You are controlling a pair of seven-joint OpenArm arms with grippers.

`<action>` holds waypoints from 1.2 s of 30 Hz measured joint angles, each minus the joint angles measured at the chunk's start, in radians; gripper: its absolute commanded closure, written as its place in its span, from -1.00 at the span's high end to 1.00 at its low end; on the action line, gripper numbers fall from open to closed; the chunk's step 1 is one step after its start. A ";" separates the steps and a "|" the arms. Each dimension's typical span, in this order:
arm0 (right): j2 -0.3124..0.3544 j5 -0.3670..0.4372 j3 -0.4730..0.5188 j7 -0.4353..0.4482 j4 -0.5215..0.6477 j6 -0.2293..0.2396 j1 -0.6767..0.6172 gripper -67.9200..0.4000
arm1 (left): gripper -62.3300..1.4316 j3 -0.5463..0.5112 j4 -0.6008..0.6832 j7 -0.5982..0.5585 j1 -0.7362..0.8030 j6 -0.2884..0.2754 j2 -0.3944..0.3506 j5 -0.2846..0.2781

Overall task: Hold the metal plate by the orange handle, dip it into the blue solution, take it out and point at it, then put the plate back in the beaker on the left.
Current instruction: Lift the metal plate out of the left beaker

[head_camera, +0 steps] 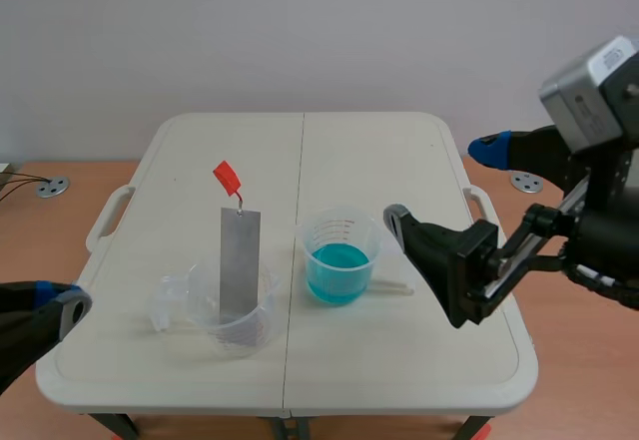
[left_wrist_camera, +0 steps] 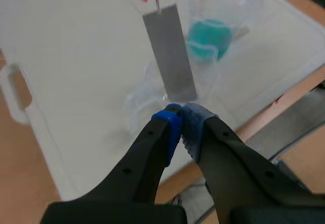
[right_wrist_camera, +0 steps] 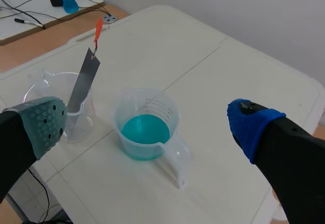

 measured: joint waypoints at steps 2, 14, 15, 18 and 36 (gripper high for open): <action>0.000 0.020 -0.035 -0.012 -0.019 0.000 0.044 0.95 | -0.90 -0.027 0.000 0.000 0.055 0.041 -0.032 0.000; -0.016 0.158 -0.220 -0.123 -0.085 0.000 0.285 0.95 | -0.90 -0.066 -0.259 0.099 0.251 0.059 -0.109 0.041; -0.029 0.161 -0.229 -0.137 -0.098 0.000 0.304 0.95 | -0.90 -0.066 -0.292 0.098 0.250 0.044 -0.109 0.042; -0.077 0.161 -0.259 -0.153 -0.147 0.000 0.358 0.95 | -0.90 -0.066 -0.376 0.098 0.246 -0.012 -0.097 0.042; -0.286 0.160 -0.432 -0.195 -0.494 0.006 0.597 0.95 | -0.90 0.162 -0.502 0.090 0.192 -0.075 -0.040 0.230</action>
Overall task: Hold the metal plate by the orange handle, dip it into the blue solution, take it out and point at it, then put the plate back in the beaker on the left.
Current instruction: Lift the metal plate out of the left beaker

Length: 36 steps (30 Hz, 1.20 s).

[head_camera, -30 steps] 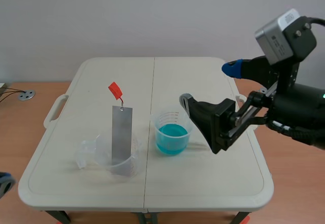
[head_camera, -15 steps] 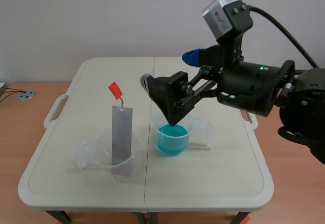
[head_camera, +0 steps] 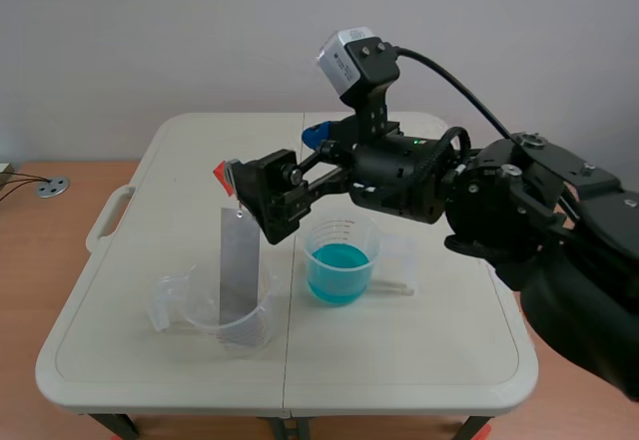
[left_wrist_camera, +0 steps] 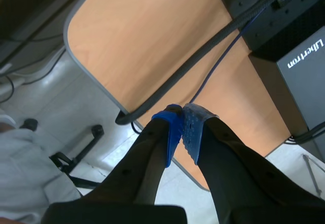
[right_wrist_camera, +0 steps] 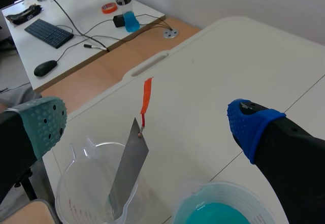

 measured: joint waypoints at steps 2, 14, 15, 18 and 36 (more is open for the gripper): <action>-0.025 0.000 -0.009 0.000 -0.051 0.001 0.021 0.95 | -0.90 0.005 0.000 0.001 -0.006 0.001 0.000 0.000; -0.158 0.000 -0.038 -0.034 -0.245 0.039 0.129 0.95 | -0.90 0.014 0.000 0.001 -0.008 0.000 0.000 0.000; -0.168 0.000 -0.038 -0.036 -0.257 0.039 0.135 0.95 | -0.90 0.014 0.000 0.001 -0.008 0.000 0.000 0.000; -0.193 0.000 -0.038 -0.053 -0.298 0.039 0.150 0.95 | -0.90 0.014 0.000 0.001 -0.008 0.000 0.000 0.000; -0.227 0.000 -0.039 -0.055 -0.340 0.042 0.152 0.51 | -0.90 0.014 0.000 0.001 -0.008 0.000 0.000 0.000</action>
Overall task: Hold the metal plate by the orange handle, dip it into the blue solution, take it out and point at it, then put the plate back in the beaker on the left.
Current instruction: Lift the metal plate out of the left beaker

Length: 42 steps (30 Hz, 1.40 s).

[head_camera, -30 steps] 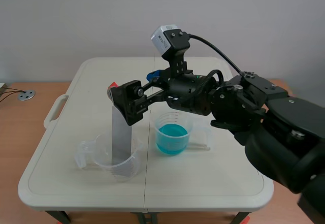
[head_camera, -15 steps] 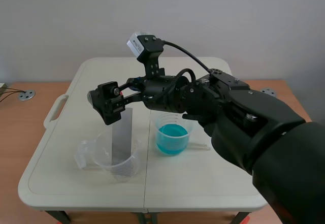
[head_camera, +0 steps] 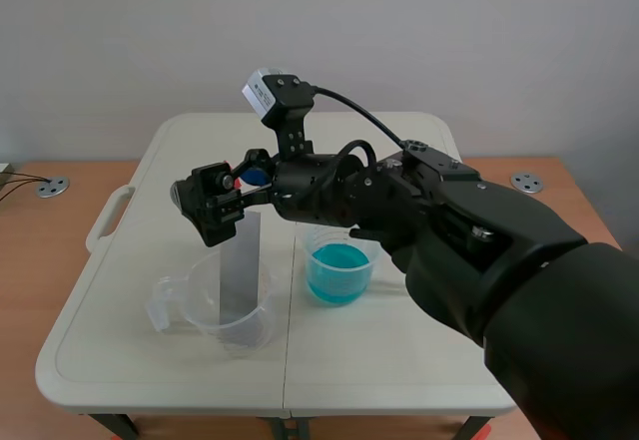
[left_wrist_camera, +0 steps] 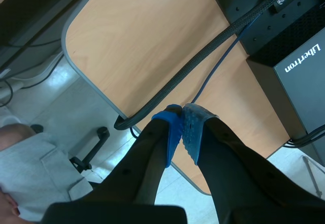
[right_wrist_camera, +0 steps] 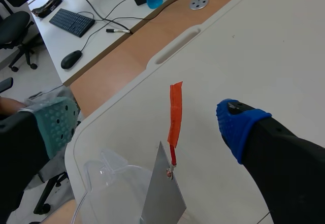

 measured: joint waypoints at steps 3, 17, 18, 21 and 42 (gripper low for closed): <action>0.000 0.000 0.000 0.000 0.000 0.000 0.000 0.36 | -0.90 0.000 0.000 0.000 0.000 0.000 0.000 0.000; 0.000 0.000 0.000 -0.011 0.000 0.000 0.000 -0.22 | -0.90 0.000 0.000 0.000 0.000 0.000 0.000 0.000; 0.000 0.000 0.000 -0.011 0.000 0.000 0.000 -0.25 | -0.90 0.000 0.000 0.000 0.000 0.000 0.000 0.000; 0.000 0.000 0.000 -0.011 0.000 0.000 0.000 -0.31 | -0.90 0.000 0.000 0.000 0.000 0.000 0.000 0.000; 0.000 0.000 0.000 -0.011 0.000 0.000 0.001 -0.75 | -0.90 0.000 0.000 0.000 0.000 0.000 0.000 0.000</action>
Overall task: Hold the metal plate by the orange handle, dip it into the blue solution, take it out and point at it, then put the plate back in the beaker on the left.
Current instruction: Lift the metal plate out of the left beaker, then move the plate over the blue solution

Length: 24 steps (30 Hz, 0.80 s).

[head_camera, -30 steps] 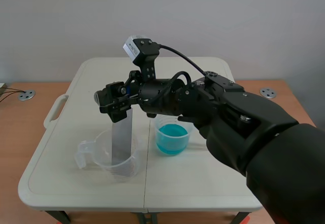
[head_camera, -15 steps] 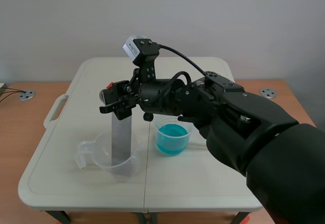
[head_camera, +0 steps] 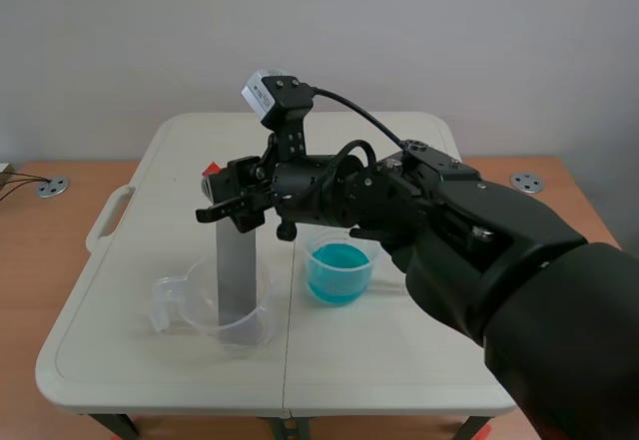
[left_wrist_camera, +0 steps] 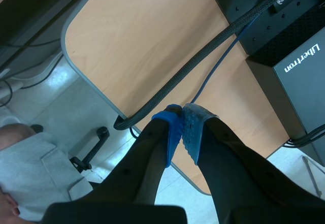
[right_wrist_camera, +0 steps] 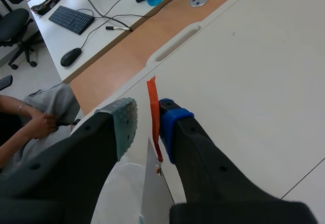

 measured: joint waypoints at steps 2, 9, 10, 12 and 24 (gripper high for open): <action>0.000 0.000 0.000 -0.003 0.000 0.000 0.003 -0.87 | -0.90 0.000 0.000 0.000 0.000 0.000 0.000 0.000; 0.000 0.000 0.000 -0.007 0.000 0.000 0.010 -0.95 | -0.90 0.000 0.000 0.000 0.000 0.000 0.000 0.000; 0.000 0.000 0.000 -0.007 0.000 0.000 0.010 -0.95 | -0.90 0.000 0.000 0.000 0.000 0.000 0.000 0.000; 0.000 0.000 0.000 -0.007 0.000 0.000 0.010 -0.95 | -0.90 0.000 0.000 0.000 0.000 0.000 0.000 0.000; 0.000 0.000 0.000 0.007 0.000 0.157 0.006 -0.95 | -0.90 0.000 0.000 0.000 0.000 0.000 0.000 0.000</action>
